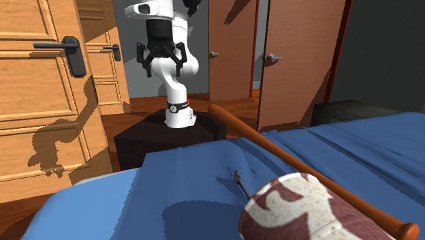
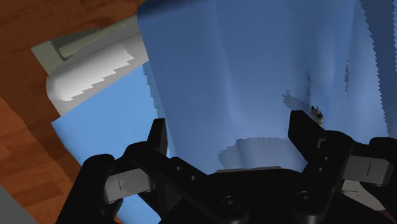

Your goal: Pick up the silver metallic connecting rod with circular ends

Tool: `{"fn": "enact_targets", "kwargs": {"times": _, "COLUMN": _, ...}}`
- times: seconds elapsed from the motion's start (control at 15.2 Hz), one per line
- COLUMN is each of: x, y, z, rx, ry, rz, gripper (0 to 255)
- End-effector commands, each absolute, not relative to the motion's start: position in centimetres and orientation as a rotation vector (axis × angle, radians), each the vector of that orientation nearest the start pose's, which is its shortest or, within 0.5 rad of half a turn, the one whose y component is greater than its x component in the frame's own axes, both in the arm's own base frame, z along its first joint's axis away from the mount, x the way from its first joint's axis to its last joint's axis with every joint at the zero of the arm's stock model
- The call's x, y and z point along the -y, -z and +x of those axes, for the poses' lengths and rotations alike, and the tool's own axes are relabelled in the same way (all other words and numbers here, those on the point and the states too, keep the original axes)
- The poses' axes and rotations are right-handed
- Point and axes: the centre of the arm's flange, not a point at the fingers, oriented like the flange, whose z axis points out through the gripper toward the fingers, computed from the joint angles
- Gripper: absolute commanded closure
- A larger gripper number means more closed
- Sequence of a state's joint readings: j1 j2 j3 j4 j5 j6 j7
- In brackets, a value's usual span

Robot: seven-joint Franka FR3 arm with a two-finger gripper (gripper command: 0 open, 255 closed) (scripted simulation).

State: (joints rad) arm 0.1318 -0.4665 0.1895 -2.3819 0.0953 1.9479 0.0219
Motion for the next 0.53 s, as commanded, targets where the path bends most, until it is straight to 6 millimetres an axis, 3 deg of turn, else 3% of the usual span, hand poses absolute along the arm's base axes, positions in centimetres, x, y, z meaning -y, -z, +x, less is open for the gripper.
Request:
{"fn": "enact_targets", "kwargs": {"times": 0.0, "x": -15.7, "y": -47.3, "z": 40.3, "rx": 0.420, "ry": 0.040, "rz": -3.104, "gripper": 0}}
{"fn": "enact_targets", "kwargs": {"times": 0.46, "x": -22.0, "y": -41.3, "z": 43.5, "rx": 0.537, "ry": 0.033, "rz": -3.086, "gripper": 0}}
